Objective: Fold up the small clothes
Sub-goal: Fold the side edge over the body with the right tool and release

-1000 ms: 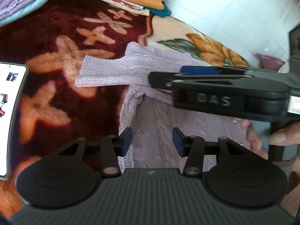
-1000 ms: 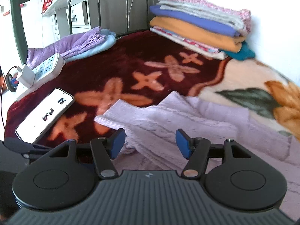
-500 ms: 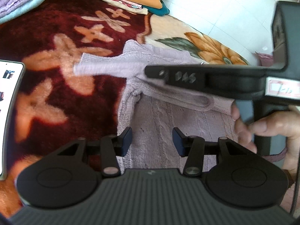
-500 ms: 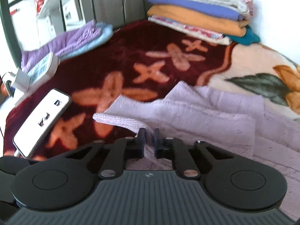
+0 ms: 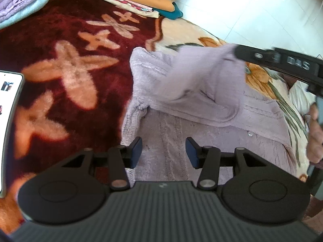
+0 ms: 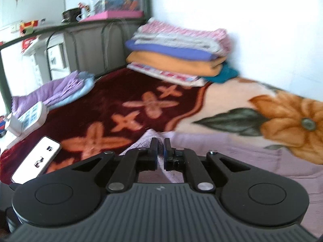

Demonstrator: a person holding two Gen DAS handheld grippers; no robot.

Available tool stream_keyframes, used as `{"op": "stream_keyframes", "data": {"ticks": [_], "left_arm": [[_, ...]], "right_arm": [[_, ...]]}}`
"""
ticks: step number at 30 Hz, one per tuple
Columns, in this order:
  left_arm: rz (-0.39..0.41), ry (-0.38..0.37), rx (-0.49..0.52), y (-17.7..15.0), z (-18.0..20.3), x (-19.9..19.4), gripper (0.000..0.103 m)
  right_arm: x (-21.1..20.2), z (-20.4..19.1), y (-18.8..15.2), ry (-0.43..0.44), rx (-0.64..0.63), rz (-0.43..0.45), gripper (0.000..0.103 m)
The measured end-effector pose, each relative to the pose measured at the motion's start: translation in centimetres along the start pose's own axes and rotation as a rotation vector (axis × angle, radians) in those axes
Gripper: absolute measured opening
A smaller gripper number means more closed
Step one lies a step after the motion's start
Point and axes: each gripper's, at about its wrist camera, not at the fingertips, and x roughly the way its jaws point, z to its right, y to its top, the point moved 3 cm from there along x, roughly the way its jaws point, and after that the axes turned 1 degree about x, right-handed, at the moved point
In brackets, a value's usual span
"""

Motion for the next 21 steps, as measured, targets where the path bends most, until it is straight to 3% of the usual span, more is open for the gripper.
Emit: {"op": "stream_keyframes", "data": {"ticks": [9, 14, 20, 21], "left_arm": [[-0.005, 0.011, 0.007, 0.3, 0.7, 0.4, 0.050], [-0.003, 0.018, 0.022, 0.4, 1.2, 0.3, 0.050], [-0.004, 0.023, 0.045, 0.6, 2.1, 0.5, 0.050], [-0.004, 0.023, 0.050, 0.6, 2.3, 0.5, 0.050]], "right_arm": [[-4.5, 7.1, -2.6, -0.179, 0.083, 0.040, 0.005], [-5.0, 10.6, -5.6, -0.253, 0.137, -0.007, 0.005], [-5.2, 13.2, -9.3, -0.276, 0.212, -0.091, 0.006], [-5.2, 13.2, -9.7, -0.277, 0.215, -0.099, 0.012]]}}
